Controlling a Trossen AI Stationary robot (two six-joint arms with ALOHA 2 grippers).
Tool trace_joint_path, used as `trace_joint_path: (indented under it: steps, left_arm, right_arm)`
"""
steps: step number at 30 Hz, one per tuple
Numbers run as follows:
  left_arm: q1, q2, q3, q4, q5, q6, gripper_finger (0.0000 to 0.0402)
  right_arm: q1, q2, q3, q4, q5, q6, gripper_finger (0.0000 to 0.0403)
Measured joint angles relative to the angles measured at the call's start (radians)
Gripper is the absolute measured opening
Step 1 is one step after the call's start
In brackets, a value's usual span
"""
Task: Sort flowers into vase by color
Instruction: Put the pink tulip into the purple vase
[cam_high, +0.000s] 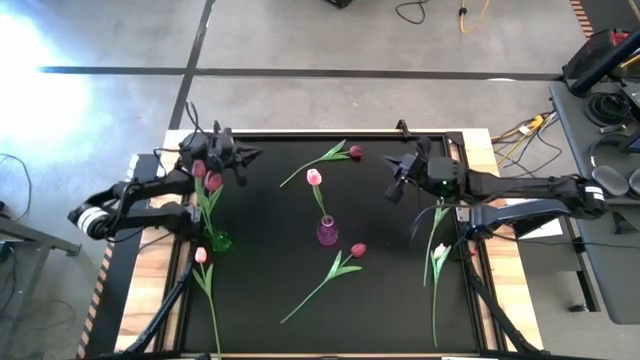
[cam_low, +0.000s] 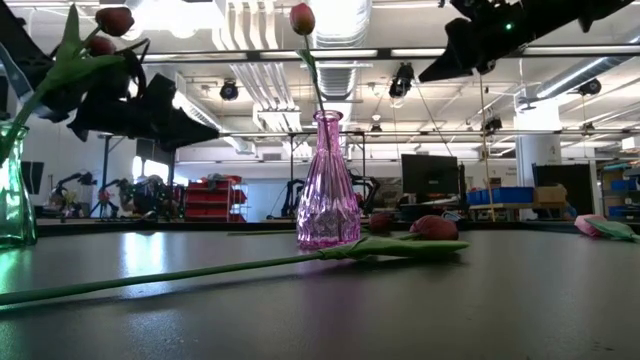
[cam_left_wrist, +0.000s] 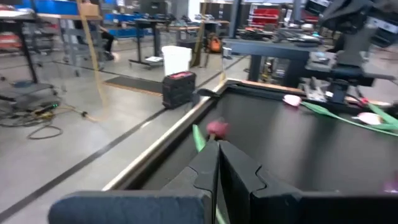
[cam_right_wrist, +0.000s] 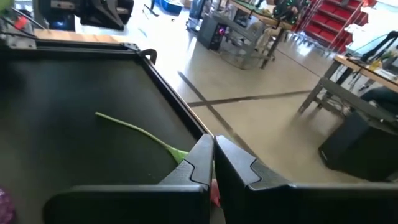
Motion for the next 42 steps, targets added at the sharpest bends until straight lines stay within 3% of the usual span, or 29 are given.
trace_joint_path:
  steps: [4,8,12,19,25,30,36,42]
  left_arm:
    - [-0.055,-0.005,-0.001,0.028,0.004,0.004,0.0]
    - [-0.08,-0.021,-0.001,0.052,0.072,-0.02,0.0]
    - [-0.102,-0.03,-0.001,0.051,0.09,-0.057,0.0]
    - [-0.155,-0.032,-0.001,0.062,0.089,-0.042,0.0]
    - [-0.165,-0.032,-0.001,0.087,0.073,-0.04,0.0]
    - [-0.165,-0.032,-0.001,0.094,0.07,-0.04,0.0]
    - [-0.165,-0.032,-0.001,0.095,0.07,-0.023,0.0]
    - [-0.165,-0.032,-0.001,0.095,0.07,-0.025,0.0]
  right_arm:
    - [0.02,-0.026,0.0,-0.012,0.0,0.002,0.0009]
    - [0.029,-0.043,0.0,-0.04,0.0,0.026,0.0009]
    - [0.029,-0.056,0.0,-0.145,0.001,0.108,0.0009]
    - [0.031,-0.035,0.0,-0.517,0.032,0.485,0.0036]
    - [0.03,0.034,0.0,-0.805,0.017,0.956,0.0106]
    - [0.031,0.093,0.0,-1.033,-0.095,1.376,0.0161]
    - [0.03,0.169,0.0,-1.107,-0.108,1.553,0.0174]
    - [-0.005,0.267,0.0,-1.113,-0.154,1.605,0.0157]
